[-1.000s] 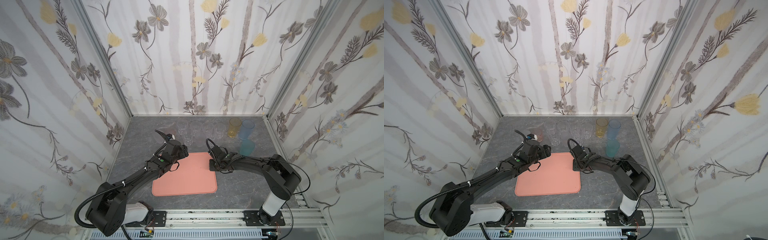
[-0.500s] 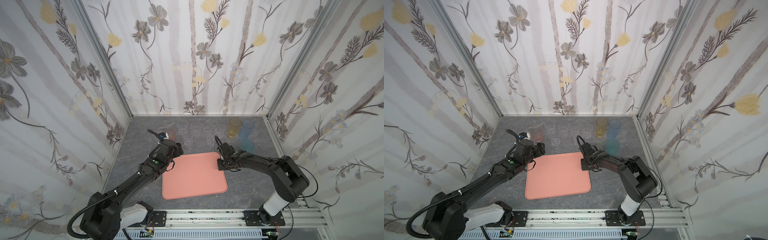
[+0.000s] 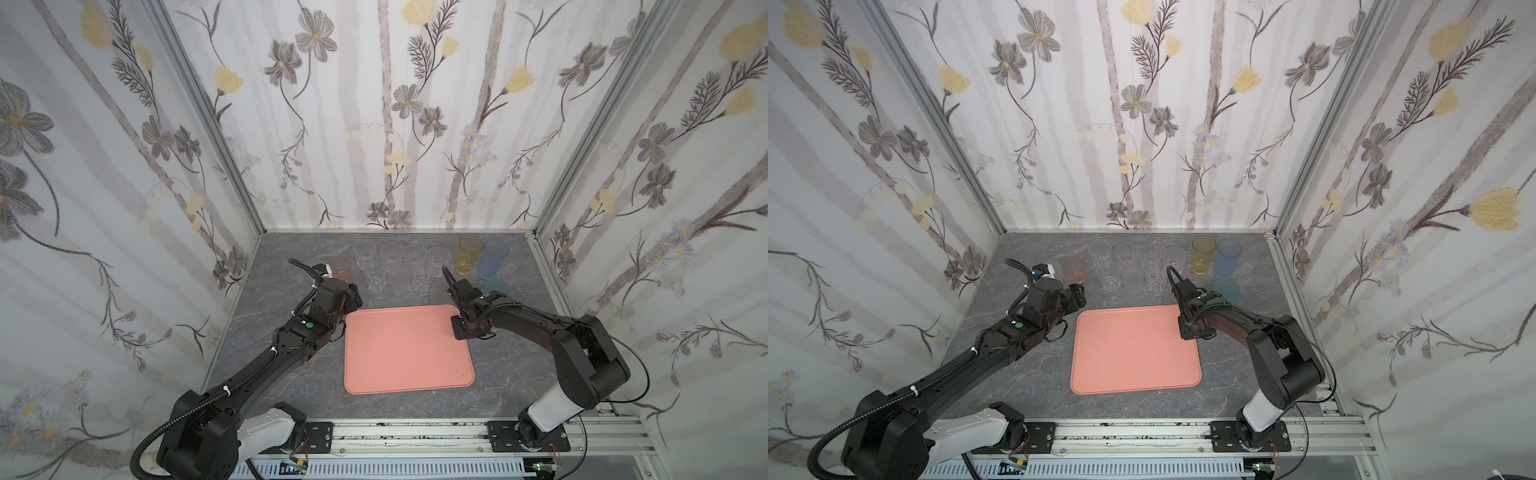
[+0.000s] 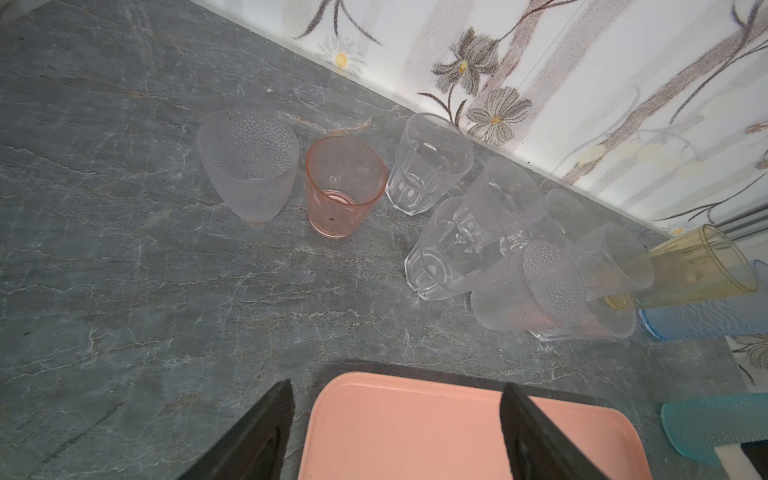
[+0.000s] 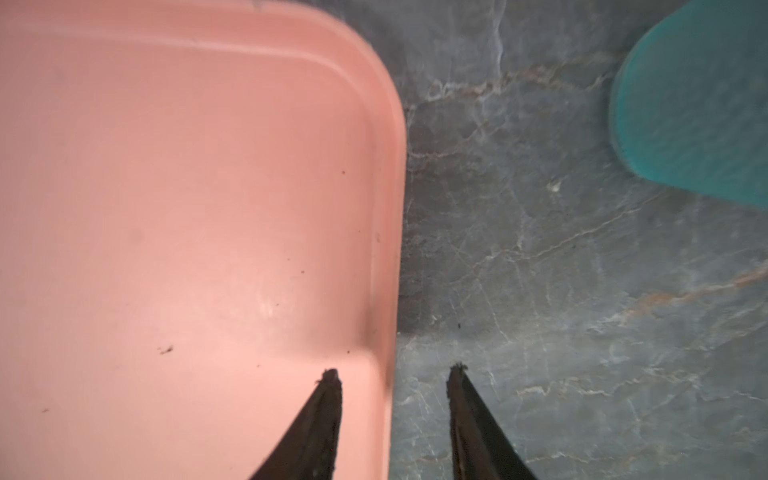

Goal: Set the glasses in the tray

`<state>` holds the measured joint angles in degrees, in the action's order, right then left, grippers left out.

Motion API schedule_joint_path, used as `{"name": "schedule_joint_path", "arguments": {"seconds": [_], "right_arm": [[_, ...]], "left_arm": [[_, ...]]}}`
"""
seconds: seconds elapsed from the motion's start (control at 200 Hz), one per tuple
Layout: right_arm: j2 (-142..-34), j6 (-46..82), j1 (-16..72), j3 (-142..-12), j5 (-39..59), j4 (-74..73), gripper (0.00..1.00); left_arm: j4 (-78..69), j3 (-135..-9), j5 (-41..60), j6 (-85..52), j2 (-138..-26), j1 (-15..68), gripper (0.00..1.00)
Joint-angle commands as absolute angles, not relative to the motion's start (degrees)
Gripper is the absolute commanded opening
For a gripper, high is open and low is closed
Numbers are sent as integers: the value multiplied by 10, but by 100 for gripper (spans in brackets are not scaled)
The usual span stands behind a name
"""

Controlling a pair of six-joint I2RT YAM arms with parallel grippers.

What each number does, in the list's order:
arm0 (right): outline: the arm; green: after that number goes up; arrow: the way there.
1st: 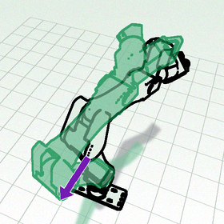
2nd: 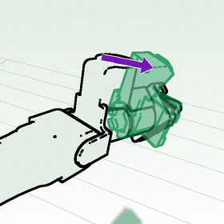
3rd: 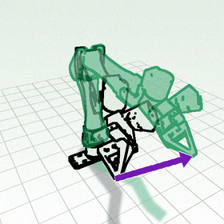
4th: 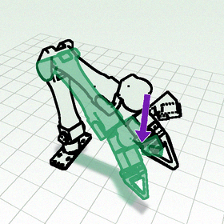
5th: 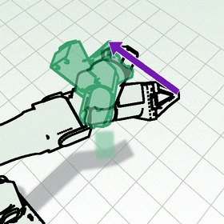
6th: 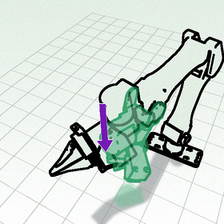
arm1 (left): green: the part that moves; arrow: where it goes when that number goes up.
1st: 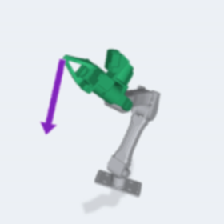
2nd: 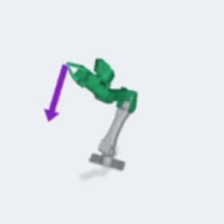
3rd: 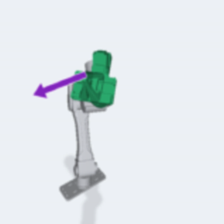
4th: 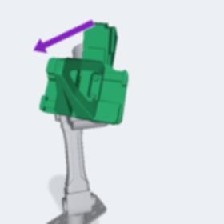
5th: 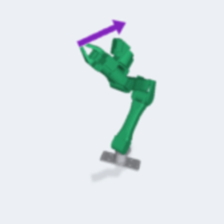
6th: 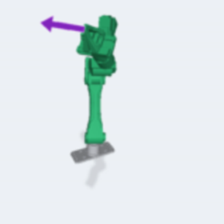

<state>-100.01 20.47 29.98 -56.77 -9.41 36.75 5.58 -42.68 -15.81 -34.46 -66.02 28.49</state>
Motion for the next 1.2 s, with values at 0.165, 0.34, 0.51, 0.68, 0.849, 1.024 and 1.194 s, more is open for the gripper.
{"name": "schedule_joint_path", "arguments": {"seconds": [0.165, 0.34, 0.51, 0.68, 0.849, 1.024, 1.194], "right_arm": [[-921, 210, 268, -680, -48, 372, 54], [-899, 363, 229, -639, 60, 190, 55], [-1001, 425, 231, -684, 53, 177, 49], [-1084, 420, 245, -756, 6, 195, 49], [-1146, 409, 247, -814, -1, 197, 46], [-1209, 388, 248, -880, -28, 228, 41], [-1259, 369, 249, -937, -42, 262, 31]], "left_arm": [[117, -509, -323, -264, -681, 334, 79], [102, -540, -303, -235, -718, 363, 85], [44, -516, -218, -268, -752, 377, 85], [18, -498, -179, -290, -774, 383, 85], [17, -494, -181, -290, -780, 384, 85], [16, -492, -181, -287, -785, 385, 85], [16, -487, -180, -288, -787, 385, 85]]}}
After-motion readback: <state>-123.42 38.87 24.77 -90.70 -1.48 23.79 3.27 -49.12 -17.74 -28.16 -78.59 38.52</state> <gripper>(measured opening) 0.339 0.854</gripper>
